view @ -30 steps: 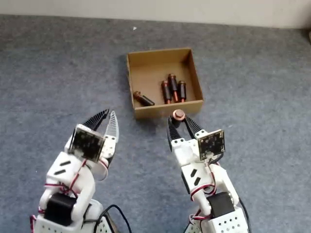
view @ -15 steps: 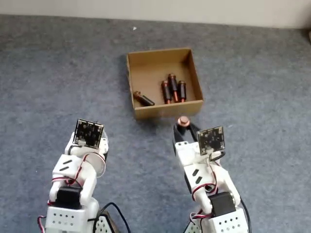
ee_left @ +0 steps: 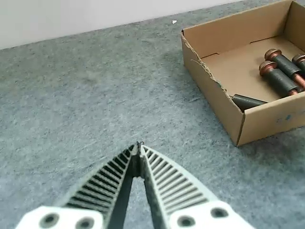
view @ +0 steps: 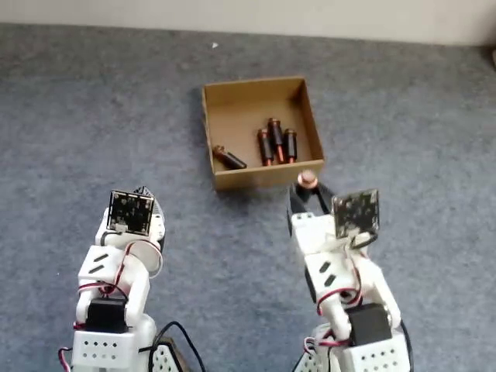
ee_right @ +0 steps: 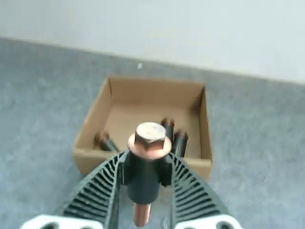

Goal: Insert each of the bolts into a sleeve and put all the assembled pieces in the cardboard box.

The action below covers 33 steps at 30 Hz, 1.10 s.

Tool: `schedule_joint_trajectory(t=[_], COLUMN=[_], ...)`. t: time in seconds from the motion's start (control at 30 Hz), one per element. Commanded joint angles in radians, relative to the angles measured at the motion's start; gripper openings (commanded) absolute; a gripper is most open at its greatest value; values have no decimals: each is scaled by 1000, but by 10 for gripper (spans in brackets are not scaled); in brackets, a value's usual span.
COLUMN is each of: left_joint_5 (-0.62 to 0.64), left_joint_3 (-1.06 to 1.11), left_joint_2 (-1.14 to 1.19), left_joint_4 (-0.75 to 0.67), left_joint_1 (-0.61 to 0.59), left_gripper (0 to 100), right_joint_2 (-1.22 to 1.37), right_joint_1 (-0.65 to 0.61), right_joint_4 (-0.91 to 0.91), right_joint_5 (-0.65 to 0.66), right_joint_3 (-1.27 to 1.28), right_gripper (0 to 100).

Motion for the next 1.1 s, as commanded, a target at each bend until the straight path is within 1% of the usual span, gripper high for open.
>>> schedule_joint_trajectory(t=[0.0,0.13,0.2,0.37,0.5,0.63,0.8,0.97,1.07], left_joint_5=[-14,-14,-14,-14,-14,-15,-15,-15,-15], left_joint_3=[22,22,22,22,22,22,22,22,22], left_joint_2=[-8,-8,-8,-7,-7,-7,-7,-7,-7], left_joint_4=[-26,-26,-26,-26,-26,-26,-26,-26,-26], left_joint_1=[-13,-15,-15,-15,-15,-15,-15,-16,-21], left_gripper=[7,7,7,7,7,7,7,7,7], right_joint_2=[236,507,645,970,1167,1320,1420,1422,1403], right_joint_1=[-8,-8,-15,-68,-73,-68,-67,-67,-67], right_joint_4=[-257,-539,-641,-768,-842,-851,-848,-750,-719], right_joint_5=[-2,-2,-2,5,5,5,5,5,6], right_joint_3=[-148,-217,-259,-361,-435,-515,-562,-567,-562], right_gripper=[5,5,5,5,6,12,126,120,98])
